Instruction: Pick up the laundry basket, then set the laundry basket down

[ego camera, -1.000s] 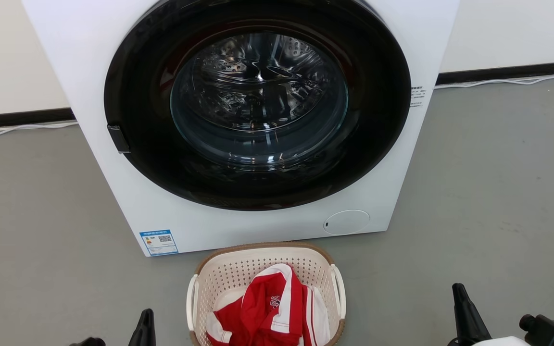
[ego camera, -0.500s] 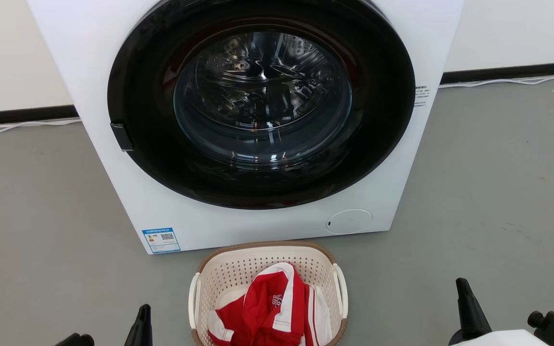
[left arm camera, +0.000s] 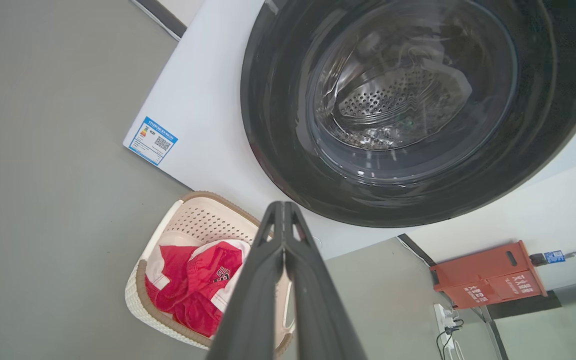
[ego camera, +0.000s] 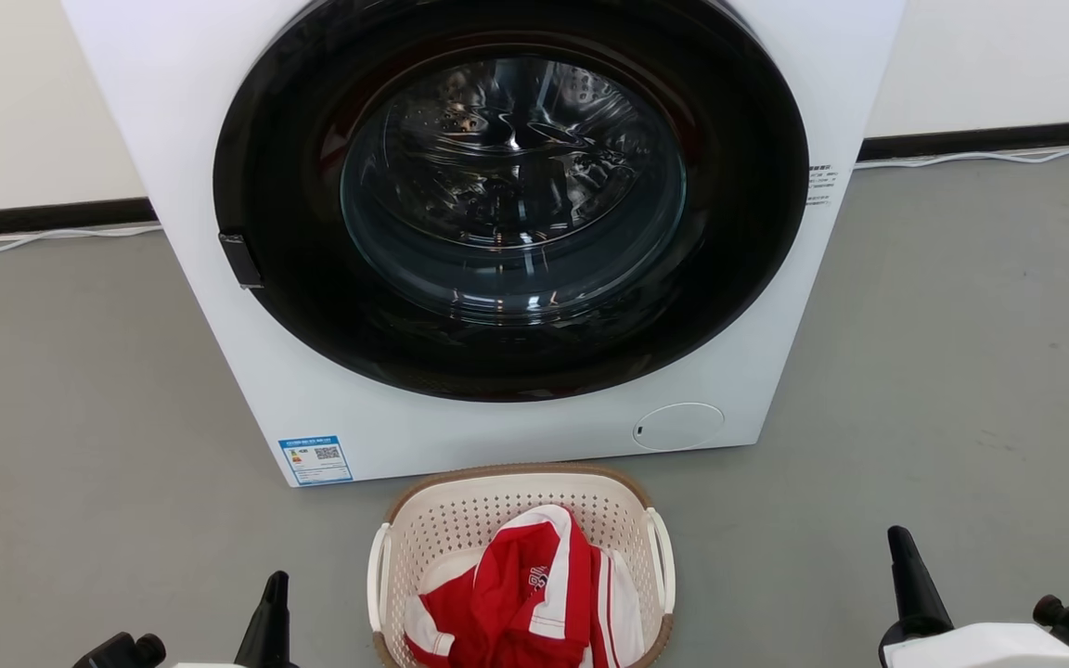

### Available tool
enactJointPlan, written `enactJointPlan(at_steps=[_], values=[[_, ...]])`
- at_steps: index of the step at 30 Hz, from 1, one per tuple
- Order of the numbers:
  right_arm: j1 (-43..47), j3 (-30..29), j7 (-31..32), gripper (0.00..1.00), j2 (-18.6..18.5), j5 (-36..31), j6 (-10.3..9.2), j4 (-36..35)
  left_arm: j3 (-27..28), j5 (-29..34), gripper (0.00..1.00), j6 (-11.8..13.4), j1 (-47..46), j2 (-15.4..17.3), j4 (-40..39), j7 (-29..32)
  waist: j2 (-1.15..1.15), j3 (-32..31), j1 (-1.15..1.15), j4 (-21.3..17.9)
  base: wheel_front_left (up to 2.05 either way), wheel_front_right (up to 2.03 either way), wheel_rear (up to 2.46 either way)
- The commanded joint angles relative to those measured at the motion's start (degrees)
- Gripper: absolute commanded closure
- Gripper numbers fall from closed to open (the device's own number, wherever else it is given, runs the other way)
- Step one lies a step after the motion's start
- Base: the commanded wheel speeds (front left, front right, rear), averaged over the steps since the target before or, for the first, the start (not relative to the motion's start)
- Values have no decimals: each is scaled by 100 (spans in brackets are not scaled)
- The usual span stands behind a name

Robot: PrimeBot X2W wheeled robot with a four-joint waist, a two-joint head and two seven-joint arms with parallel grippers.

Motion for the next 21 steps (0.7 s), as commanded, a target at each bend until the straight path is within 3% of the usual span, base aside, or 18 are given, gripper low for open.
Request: enactJointPlan(at_steps=[1, 21], values=[[-317, 48, 67, 100, -58, 199, 22, -180, 143, -194, 100, -79, -356, 32, -109, 29, 0, 2, 0, 5, 0, 0, 0], [-482, -55, 399, 100, -62, 1445, 29, -221, 354, -1521, 100, -319, -653, 7, 40, 360, 0, 31, 0, 70, 0, 0, 0]])
